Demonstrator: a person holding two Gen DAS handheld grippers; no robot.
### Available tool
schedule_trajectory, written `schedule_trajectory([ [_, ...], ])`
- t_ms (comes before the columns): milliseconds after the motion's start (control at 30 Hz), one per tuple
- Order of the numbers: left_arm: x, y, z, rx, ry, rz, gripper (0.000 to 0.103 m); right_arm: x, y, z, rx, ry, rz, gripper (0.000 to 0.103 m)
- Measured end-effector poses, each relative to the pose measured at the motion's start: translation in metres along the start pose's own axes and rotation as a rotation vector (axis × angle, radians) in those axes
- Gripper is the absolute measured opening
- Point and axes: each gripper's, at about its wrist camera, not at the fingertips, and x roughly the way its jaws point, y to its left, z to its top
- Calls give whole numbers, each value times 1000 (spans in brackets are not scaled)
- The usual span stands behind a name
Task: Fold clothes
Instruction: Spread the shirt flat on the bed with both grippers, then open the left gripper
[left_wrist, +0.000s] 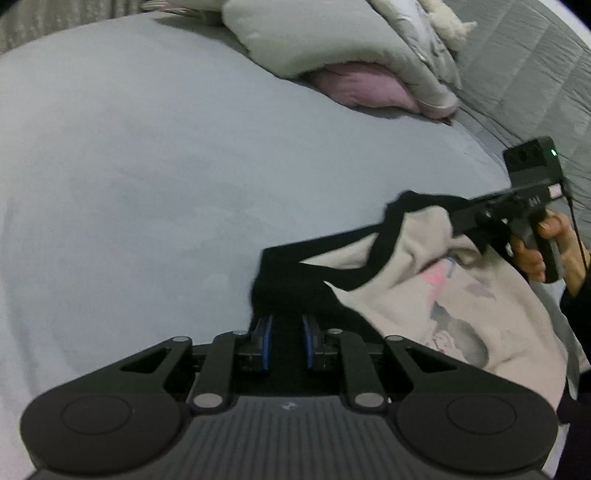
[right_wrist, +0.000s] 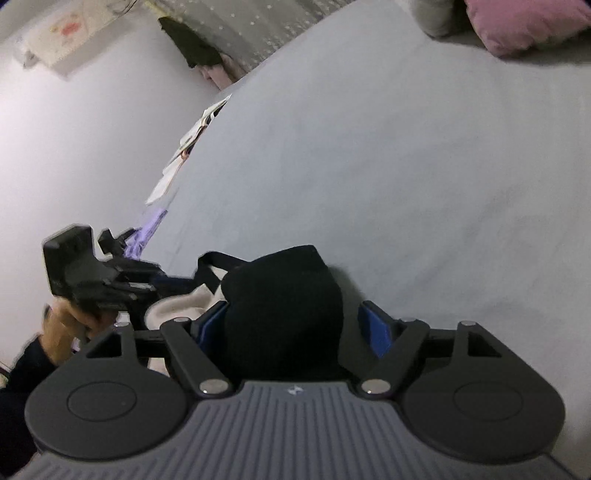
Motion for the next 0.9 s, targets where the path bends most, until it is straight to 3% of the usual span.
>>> schedule_trajectory([
  [67, 1, 0, 1, 5, -1, -15, 15, 3, 12, 0, -42, 3, -36, 43],
  [233, 3, -15, -5, 88, 15, 1, 14, 0, 60, -8, -236, -67, -127, 14],
  [333, 0, -12, -7, 101, 5, 32, 12, -9, 92, -20, -366, -103, -164, 11],
  [433, -5, -26, -13, 229, 3, 120, 11, -25, 130, -30, -551, -126, -212, 11],
  [533, -8, -29, -14, 271, -15, 162, 12, -39, 148, -36, -650, -153, -215, 11],
  [667, -5, -24, -10, 258, -40, 242, 15, -37, 134, -31, -578, -137, -222, 11],
  [733, -1, -28, -12, 298, -33, 255, 15, -36, 129, -30, -539, -136, -191, 11],
  [900, 9, -32, -10, 328, -40, 254, 14, -32, 121, -28, -489, -139, -218, 14],
])
